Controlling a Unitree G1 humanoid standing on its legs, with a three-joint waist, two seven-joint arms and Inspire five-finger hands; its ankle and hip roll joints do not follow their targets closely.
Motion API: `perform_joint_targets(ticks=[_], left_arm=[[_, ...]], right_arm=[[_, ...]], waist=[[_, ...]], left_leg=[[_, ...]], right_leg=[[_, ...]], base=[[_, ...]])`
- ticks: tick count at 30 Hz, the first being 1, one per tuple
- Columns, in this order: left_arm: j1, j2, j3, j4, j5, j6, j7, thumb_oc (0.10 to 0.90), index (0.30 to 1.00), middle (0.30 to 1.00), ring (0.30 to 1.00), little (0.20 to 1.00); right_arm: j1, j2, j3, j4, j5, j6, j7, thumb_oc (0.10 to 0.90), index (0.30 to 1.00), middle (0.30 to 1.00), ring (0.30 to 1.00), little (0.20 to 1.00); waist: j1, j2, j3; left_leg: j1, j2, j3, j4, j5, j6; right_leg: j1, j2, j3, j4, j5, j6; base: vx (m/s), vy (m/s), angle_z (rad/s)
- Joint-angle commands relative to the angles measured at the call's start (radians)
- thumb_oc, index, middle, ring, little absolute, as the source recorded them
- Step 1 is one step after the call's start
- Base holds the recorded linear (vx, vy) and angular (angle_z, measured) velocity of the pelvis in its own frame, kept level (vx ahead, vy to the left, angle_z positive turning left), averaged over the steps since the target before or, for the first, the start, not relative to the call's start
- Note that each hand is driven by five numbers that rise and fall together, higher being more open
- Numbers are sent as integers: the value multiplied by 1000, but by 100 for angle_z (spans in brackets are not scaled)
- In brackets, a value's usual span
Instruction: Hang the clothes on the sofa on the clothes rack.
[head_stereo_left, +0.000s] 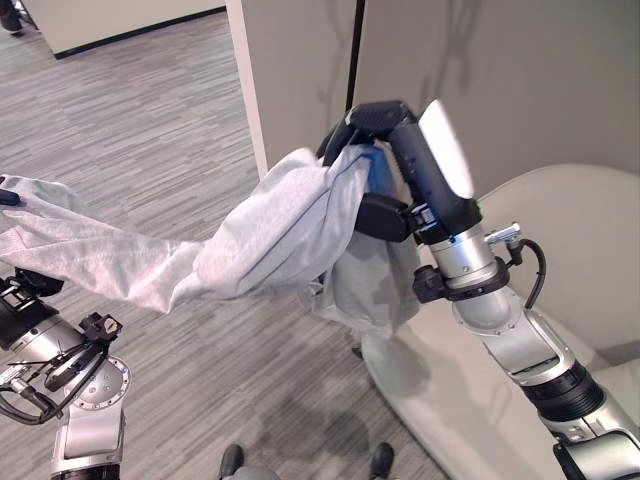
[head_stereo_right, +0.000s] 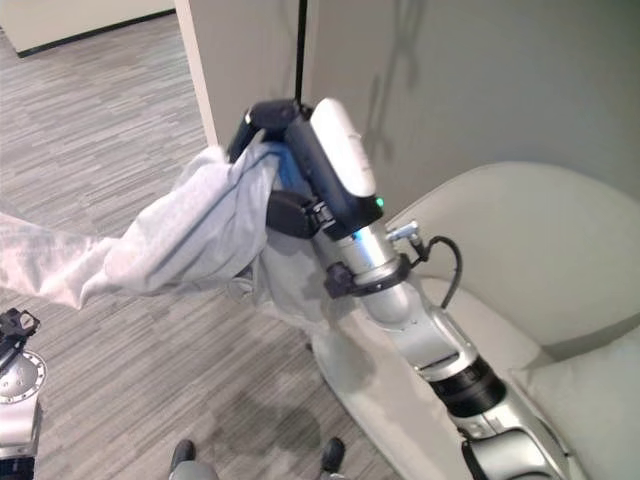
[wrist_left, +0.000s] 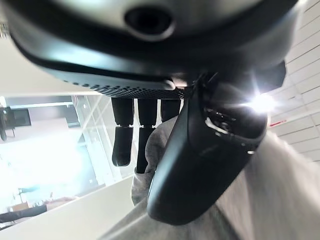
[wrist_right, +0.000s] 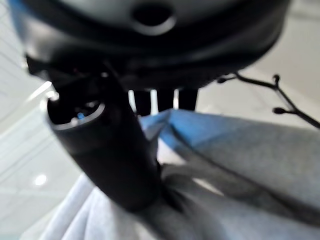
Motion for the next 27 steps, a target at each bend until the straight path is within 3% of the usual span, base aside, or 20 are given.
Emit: perform_joint_targets(ticks=[1, 3, 4, 5, 6, 8, 9, 10, 11, 13, 14, 15, 16, 17, 18, 19, 20, 21, 24, 27], left_arm=[[-8, 124, 71, -93, 57, -41, 68, 400, 300, 300, 300, 300], [-26, 144, 50, -140, 84, -25, 48, 400, 300, 300, 300, 300], [-31, 170, 43, -153, 96, -18, 23, 400, 300, 300, 300, 300], [-31, 173, 39, -153, 95, -16, 21, 400, 300, 300, 300, 300], [-46, 213, 33, -153, 101, -5, -12, 400, 300, 300, 300, 300], [-50, 235, 33, -149, 107, 5, -17, 400, 300, 300, 300, 300], [-46, 245, 47, -148, 123, 16, -20, 400, 300, 300, 300, 300], [-45, 246, 48, -149, 124, 17, -20, 400, 300, 300, 300, 300], [-43, 244, 49, -149, 140, 23, -15, 400, 300, 300, 300, 300], [-17, 240, 64, -149, 153, 38, -28, 400, 300, 300, 300, 300], [-19, 241, 58, -129, 151, 49, -32, 400, 300, 300, 300, 300], [-31, 258, 54, -92, 175, 70, -25, 400, 300, 300, 300, 300], [-34, 258, 54, -91, 177, 70, -23, 400, 300, 300, 300, 300], [-44, 264, 49, -80, 193, 84, -11, 400, 300, 300, 300, 300], [-88, 262, 33, -76, 191, 97, 2, 400, 300, 300, 300, 300], [-108, 251, 20, -72, 187, 98, 7, 400, 300, 300, 300, 300], [-110, 253, 19, -70, 187, 98, 9, 400, 300, 300, 300, 300], [-115, 244, 4, -68, 189, 87, -20, 400, 300, 300, 300, 300], [-69, 189, 6, -55, 124, 64, -45, 400, 300, 300, 300, 300], [-38, 156, 2, -57, 86, 50, -64, 400, 300, 300, 300, 300]], right_arm=[[-63, 49, 10, -113, -16, -73, -70, 400, 300, 300, 300, 300], [-9, 58, -22, -141, -41, -55, -69, 400, 300, 300, 300, 300], [46, 74, -44, -147, -83, -31, -63, 400, 300, 300, 300, 300], [54, 76, -48, -152, -86, -29, -63, 400, 300, 300, 300, 300], [101, 100, -65, -153, -134, 1, -54, 400, 300, 300, 300, 300], [115, 114, -67, -155, -170, 16, -56, 400, 300, 300, 300, 300], [116, 125, -70, -142, -224, 42, -65, 400, 300, 300, 300, 300], [115, 128, -68, -141, -228, 43, -67, 400, 300, 300, 300, 300], [113, 132, -65, -145, -243, 47, -79, 400, 300, 300, 300, 300], [118, 145, -55, -159, -249, 46, -55, 400, 300, 300, 300, 300], [112, 144, -53, -158, -252, 44, -42, 400, 300, 300, 300, 300], [92, 139, -52, -147, -252, 44, -48, 400, 300, 300, 300, 300], [89, 139, -52, -146, -252, 44, -49, 400, 300, 300, 300, 300], [77, 142, -46, -134, -245, 42, -56, 400, 300, 300, 300, 300], [72, 158, -12, -108, -140, 26, -28, 400, 300, 300, 300, 300], [83, 175, 11, -92, -10, 5, -2, 400, 300, 300, 300, 300], [80, 174, 7, -89, 1, 2, 3, 400, 300, 300, 300, 300], [108, 169, 36, -73, 176, -24, 48, 400, 300, 300, 300, 300], [113, 150, 47, -36, 326, -56, 87, 400, 300, 300, 300, 300], [137, 132, 31, -44, 345, -58, 104, 400, 300, 300, 300, 300]], waist=[[15, 14, -147], [-8, 33, -158], [-22, 36, -167], [-21, 27, -166], [-24, 10, -167], [-27, -13, -167], [-20, -19, -159], [-19, -28, -157], [-15, -24, -149], [-23, -9, -142], [-43, -8, -136], [-60, -2, -123], [-56, -2, -123], [-59, -2, -122], [-71, -19, -114], [-77, -39, -111], [-80, -37, -110], [-74, -92, -128], [-56, -98, -162], [-55, -86, -177]], left_leg=[[-15, -20, -14, -22, 146, 52], [-4, -60, 27, -26, 23, 72], [25, -125, 36, -45, -44, 104], [30, -136, 36, -44, -47, 111], [50, -211, 51, -53, -91, 146], [60, -259, 63, -53, -108, 170], [75, -299, 98, -53, -135, 194], [77, -311, 102, -53, -134, 200], [88, -332, 134, -53, -142, 214], [114, -345, 159, -53, -151, 240], [119, -358, 158, -53, -142, 256], [132, -375, 155, -53, -134, 281], [128, -374, 159, -53, -130, 280], [135, -390, 154, -53, -130, 291], [147, -418, 139, -53, -132, 303], [158, -432, 135, -53, -139, 308], [157, -429, 131, -53, -138, 308], [153, -451, 127, -49, -140, 294], [155, -434, 141, -52, -153, 282], [155, -423, 144, -50, -153, 283]], right_leg=[[-27, -7, -29, 98, -174, 28], [-24, -73, -38, 145, -176, 50], [-16, -131, -37, 178, -153, 64], [-12, -143, -35, 182, -155, 71], [-16, -210, -35, 228, -127, 86], [-30, -254, -27, 260, -117, 95], [-55, -309, -72, 299, -43, 94], [-59, -320, -64, 300, -37, 98], [-74, -351, -120, 325, -7, 94], [-97, -331, -143, 434, -63, 73], [-114, -265, -114, 473, -90, 59], [-180, -132, -70, 542, -125, 51], [-186, -131, -68, 541, -121, 46], [-229, -74, -84, 565, -127, 39], [-293, -17, -145, 579, -103, 31], [-304, -8, -177, 549, -84, 29], [-298, -5, -184, 539, -80, 28], [-199, 32, -181, 345, -121, -15], [-136, 85, -152, 215, -98, -44], [-128, 87, -160, 205, -90, -46]], base=[[-66, 331, 11], [-43, 601, 25], [8, 523, 46], [-26, 617, 82], [-56, 448, 78], [-77, 426, 48], [-85, 292, 25], [-128, 433, -15], [-89, 418, -29], [-66, 362, -28], [-20, 217, -29], [-34, 219, -34], [-4, 167, -42], [9, 102, -49], [37, 96, -59], [22, 43, -43], [45, -143, -23], [33, -152, 8], [85, -107, 18], [103, 10, -9]])
